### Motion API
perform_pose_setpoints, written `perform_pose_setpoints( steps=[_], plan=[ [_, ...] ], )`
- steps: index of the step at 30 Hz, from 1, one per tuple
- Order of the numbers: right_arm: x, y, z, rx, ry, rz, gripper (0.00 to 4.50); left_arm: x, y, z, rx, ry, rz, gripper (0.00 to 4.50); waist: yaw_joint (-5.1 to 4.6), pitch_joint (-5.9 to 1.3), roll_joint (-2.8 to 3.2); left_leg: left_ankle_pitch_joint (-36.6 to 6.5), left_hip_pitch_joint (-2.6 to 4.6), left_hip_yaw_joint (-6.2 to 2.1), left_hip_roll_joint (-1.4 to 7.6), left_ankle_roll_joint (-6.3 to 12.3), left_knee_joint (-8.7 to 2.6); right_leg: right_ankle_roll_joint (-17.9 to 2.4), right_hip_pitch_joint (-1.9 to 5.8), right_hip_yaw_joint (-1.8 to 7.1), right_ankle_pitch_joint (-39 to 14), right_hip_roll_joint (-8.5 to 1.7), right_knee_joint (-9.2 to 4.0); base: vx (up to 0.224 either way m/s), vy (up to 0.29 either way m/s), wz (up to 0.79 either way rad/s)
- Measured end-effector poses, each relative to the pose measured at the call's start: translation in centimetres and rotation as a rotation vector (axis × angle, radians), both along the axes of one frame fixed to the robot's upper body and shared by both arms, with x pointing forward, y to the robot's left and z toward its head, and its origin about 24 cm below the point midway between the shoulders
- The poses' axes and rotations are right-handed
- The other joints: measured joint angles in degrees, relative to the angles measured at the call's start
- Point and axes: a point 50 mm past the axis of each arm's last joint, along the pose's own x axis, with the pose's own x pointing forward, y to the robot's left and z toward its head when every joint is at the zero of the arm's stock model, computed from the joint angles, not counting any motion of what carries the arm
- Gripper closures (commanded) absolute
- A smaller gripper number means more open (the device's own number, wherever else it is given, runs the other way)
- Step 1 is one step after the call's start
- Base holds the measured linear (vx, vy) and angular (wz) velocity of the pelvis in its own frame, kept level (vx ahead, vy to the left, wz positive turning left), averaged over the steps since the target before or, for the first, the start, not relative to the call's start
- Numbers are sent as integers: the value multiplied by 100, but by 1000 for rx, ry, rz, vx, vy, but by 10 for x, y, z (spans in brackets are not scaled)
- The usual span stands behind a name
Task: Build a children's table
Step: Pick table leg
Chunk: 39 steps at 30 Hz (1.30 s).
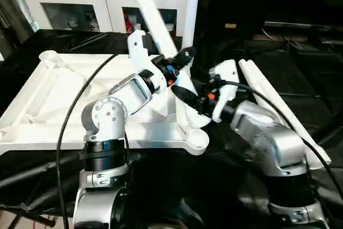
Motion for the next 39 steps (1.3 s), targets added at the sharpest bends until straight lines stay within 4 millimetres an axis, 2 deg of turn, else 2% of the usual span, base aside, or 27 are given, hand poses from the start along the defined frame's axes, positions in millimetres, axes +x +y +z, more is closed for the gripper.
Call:
perform_pose_setpoints(
  steps=[3, 6, 7, 10, 11, 13, 19, 24, 31, 39],
  plan=[
    [0, 1, 0, -3, -2, 1, 263, 0, 0, 0, 4, 2, 12, 209, -1, 3, -12, 1, 1, 0, 0, -1, 0, 1, 0, 0, 1, 0, 1, 0, 0, 0],
    [0, 1, 1, 1, -15, 0, 263, 1, 2, 1, 1, -8, 24, 217, -1, 4, -15, 1, 1, 0, 0, -1, 0, 1, 1, 0, 3, 0, 1, 0, 0, 0],
    [0, 1, 1, 0, -18, 0, 263, 1, 2, 1, 2, -12, 26, 243, -1, 4, -15, 1, 2, 0, 0, -1, 0, 1, 1, 0, 3, 0, 0, 0, 0, 0],
    [0, 2, 2, 12, -11, 2, 263, 1, 3, 3, 13, -35, 9, 250, -4, 4, -16, 1, 2, -1, 0, -1, 0, 1, 1, 0, 3, 0, 1, 0, 0, 0],
    [1, 2, 3, 15, -9, 4, 228, 1, 3, 3, 21, -46, 1, 251, -4, 4, -16, 1, 3, -1, 0, -1, 0, 1, 1, 0, 4, 0, 2, 0, 0, 0],
    [2, 2, 4, 23, 3, 13, 193, 1, 4, 5, 38, -72, -21, 258, -8, 4, -16, 1, 3, -1, 0, -1, 0, 0, 1, 0, 4, 0, 2, 0, 0, 0],
    [4, -13, 9, 3, 69, 72, 151, -4, -1, 9, 99, -148, -139, 261, 6, 4, -16, 0, 2, 0, 0, -1, 8, -2, 3, 1, 8, -1, 3, 0, 0, 0],
    [2, -27, 12, -5, 165, 152, 151, -9, -8, 10, 144, -179, -245, 262, 3, 4, -15, 1, 5, 0, 2, -1, 11, -3, 4, 1, 11, -1, 9, 0, 0, 0],
    [-3, -39, 17, -20, 243, 234, 151, -12, -9, 8, 189, -204, -322, 262, 7, 4, -15, 1, 6, 0, 2, -2, 16, -5, 4, 1, 21, -1, 11, 0, 0, 0],
    [-8, -36, 10, -85, 292, 273, 151, -14, -11, 10, 191, -225, -371, 262, 9, 4, -15, 1, 4, 0, 3, -2, 26, -6, 4, 1, 29, -1, 12, 0, 0, 0]
  ],
)
